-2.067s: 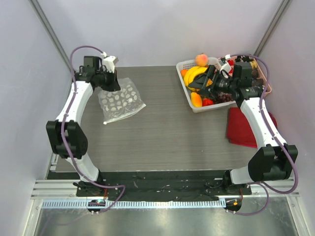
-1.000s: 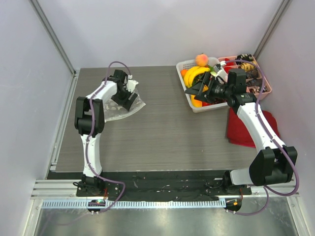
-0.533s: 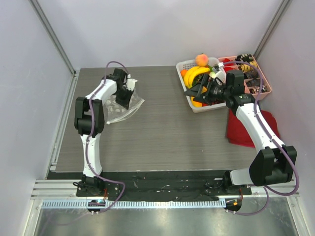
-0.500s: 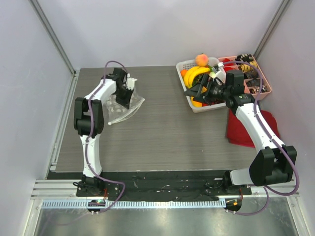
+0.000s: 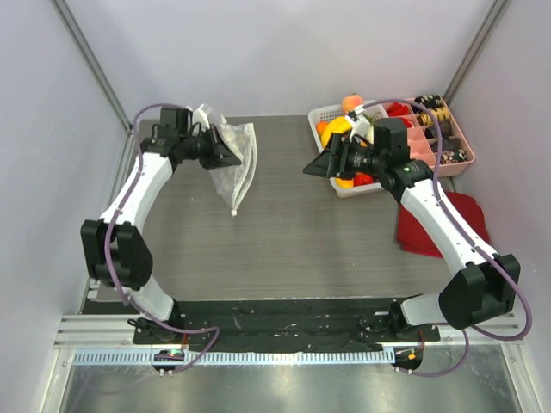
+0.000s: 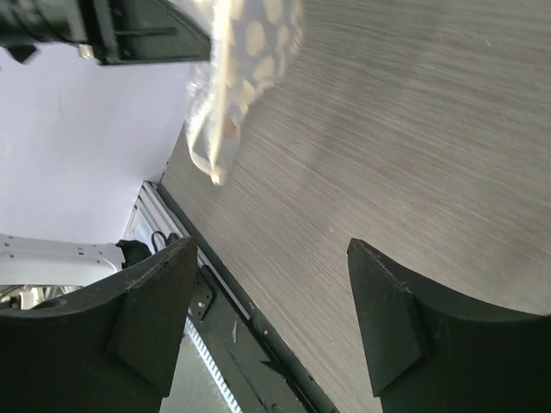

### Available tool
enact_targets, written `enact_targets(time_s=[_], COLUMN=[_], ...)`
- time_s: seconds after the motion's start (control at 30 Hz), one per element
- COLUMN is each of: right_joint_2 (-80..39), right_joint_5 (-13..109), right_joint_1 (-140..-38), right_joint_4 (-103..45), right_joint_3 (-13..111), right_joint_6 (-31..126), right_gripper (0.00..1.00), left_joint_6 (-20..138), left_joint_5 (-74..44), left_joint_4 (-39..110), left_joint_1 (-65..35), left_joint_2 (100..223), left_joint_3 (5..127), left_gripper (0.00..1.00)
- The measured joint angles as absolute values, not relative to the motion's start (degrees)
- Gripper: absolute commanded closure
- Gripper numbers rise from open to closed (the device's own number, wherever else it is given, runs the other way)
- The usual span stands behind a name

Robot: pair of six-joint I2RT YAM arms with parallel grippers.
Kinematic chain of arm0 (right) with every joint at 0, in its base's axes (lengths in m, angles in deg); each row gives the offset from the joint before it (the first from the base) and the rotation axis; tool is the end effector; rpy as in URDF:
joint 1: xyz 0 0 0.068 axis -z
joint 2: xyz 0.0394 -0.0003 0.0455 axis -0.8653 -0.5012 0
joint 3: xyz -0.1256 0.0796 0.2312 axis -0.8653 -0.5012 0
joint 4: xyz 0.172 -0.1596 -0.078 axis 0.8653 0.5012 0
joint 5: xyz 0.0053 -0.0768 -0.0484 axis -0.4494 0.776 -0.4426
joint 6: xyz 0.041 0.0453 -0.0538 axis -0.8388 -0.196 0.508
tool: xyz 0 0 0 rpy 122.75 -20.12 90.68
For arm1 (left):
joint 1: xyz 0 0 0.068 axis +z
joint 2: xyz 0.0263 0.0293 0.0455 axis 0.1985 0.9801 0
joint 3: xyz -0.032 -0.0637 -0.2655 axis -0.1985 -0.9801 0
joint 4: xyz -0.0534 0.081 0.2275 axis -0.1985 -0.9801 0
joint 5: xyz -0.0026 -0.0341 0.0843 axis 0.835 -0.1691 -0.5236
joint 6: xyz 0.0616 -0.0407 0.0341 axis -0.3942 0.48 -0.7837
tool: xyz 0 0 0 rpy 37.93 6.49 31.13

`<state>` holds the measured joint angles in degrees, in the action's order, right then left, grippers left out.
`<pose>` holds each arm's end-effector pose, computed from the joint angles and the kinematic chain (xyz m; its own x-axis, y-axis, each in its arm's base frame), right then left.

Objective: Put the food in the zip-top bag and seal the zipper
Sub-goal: Pick up the zipper food storage bag at the center of the board, then open the zipper of the food storage bag.

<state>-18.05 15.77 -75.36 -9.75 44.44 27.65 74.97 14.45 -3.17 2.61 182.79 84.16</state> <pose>0.2922 0.1276 0.3446 -0.7370 0.1563 -0.6575 -0.4687 0.5827 0.6639 0.3702 -0.1011 0.3221 -0.8618 -0.2429 -0.4453 0.1753 0.6812 -0.7108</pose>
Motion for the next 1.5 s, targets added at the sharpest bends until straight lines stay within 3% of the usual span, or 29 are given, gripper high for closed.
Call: enact_targets(time_s=[0.3,0.53,0.77,0.9,1.07,1.17,1.2,1.23,1.5], right_joint_2=[-20.9,-26.1,-29.4,-29.5,-30.1,-30.9,-31.1,-31.3,-30.3], right_joint_5=[18.0,18.0,17.9,17.9,17.9,18.0,18.0,18.0,20.1], right_joint_1=[-85.5,-90.7,-92.7,-93.6,-94.3,-94.4,-94.4,-94.4,-94.4], right_joint_4=[-15.7,-18.8,-20.7,-21.6,-22.2,-22.1,-22.1,-22.1,-21.6], right_joint_3=[49.4,49.8,53.3,54.4,55.0,55.2,55.3,55.3,54.6], right_joint_6=[27.1,24.8,23.3,23.3,24.2,24.5,24.6,24.7,23.3], right_gripper=[0.34,0.38,0.43,0.58,0.67,0.85,0.97,0.99,0.99], left_joint_6=[105.3,118.4,122.5,123.9,125.6,126.3,126.5,126.7,121.3], left_joint_5=[17.6,18.7,19.5,20.2,21.9,23.1,23.6,24.0,25.0], left_joint_4=[20.4,35.2,40.3,40.9,42.6,43.2,43.4,43.4,37.7], left_joint_1=[3.0,3.0,3.0,3.0,2.9,2.8,2.8,2.8,5.2], left_joint_2=[170.0,162.2,161.0,161.0,161.0,161.0,161.0,161.0,160.7], left_joint_3=[60.3,52.0,49.6,48.5,47.1,46.4,46.1,46.0,47.1], left_gripper=[1.0,1.0,1.0,1.0,1.0,1.0,1.0,0.99,0.5])
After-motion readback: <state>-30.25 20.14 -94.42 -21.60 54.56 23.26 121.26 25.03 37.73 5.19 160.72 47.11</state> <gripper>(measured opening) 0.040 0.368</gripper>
